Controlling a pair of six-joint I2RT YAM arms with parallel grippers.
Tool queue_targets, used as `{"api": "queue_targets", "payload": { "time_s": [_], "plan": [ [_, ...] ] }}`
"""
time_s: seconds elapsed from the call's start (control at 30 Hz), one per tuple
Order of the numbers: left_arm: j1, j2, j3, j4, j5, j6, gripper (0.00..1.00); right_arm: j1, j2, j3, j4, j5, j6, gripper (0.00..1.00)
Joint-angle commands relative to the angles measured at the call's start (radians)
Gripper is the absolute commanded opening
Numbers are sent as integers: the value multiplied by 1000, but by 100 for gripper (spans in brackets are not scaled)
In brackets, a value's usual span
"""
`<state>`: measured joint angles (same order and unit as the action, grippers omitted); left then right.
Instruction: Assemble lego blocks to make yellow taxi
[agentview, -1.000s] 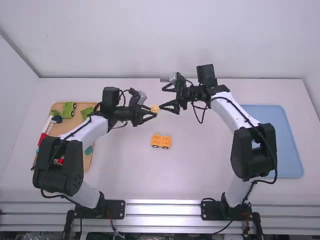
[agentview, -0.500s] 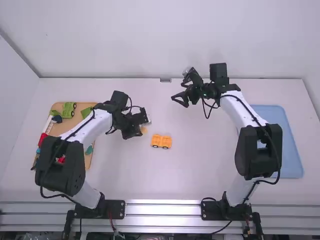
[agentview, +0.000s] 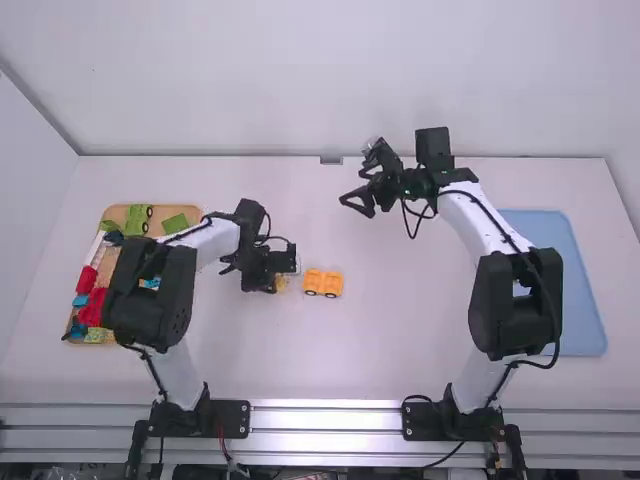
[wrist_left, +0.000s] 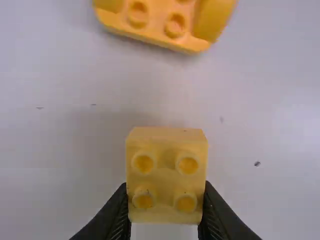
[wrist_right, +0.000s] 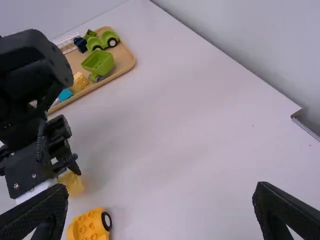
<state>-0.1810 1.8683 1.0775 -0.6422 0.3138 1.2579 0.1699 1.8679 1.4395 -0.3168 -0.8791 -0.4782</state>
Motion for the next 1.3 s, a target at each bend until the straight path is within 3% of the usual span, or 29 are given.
{"api": "queue_targets", "payload": {
  "time_s": [0.0, 0.3, 0.43, 0.57, 0.6, 0.63, 0.67, 0.87, 1.1, 1.17, 1.27],
  "plan": [
    [-9, 4, -5, -3, 36, 60, 29, 8, -37, 26, 0, -10, 0, 98],
    [-9, 26, -19, 76, 33, 47, 33, 6, -37, 26, 1, -10, 4, 99],
    [-9, 26, -42, 111, 36, 48, 40, 6, -37, 26, -3, -10, 3, 99],
    [-9, 26, -45, 113, 36, 48, 56, 6, -37, 26, -1, -10, 0, 99],
    [-9, 26, -45, 120, 33, 48, 70, 7, -37, 26, -1, -10, 0, 99],
    [-9, 26, -45, 127, 33, 48, 90, 7, -37, 26, -1, -10, 0, 98],
    [-8, 26, -42, 138, 39, 47, 99, 6, -37, 26, 1, -10, -1, 99],
    [23, 8, 14, 129, 156, -58, 99, 6, -37, 26, 14, -10, 0, 98],
    [129, 8, -40, 72, 555, 246, 99, 6, -37, 25, -13, -10, -81, 98],
    [181, 8, -114, 229, 648, 129, 99, 11, -37, 23, -33, -10, -107, 99],
    [221, 8, -193, 458, 635, -119, 99, 21, -37, 19, -35, -10, -104, 99]
  ]
}}
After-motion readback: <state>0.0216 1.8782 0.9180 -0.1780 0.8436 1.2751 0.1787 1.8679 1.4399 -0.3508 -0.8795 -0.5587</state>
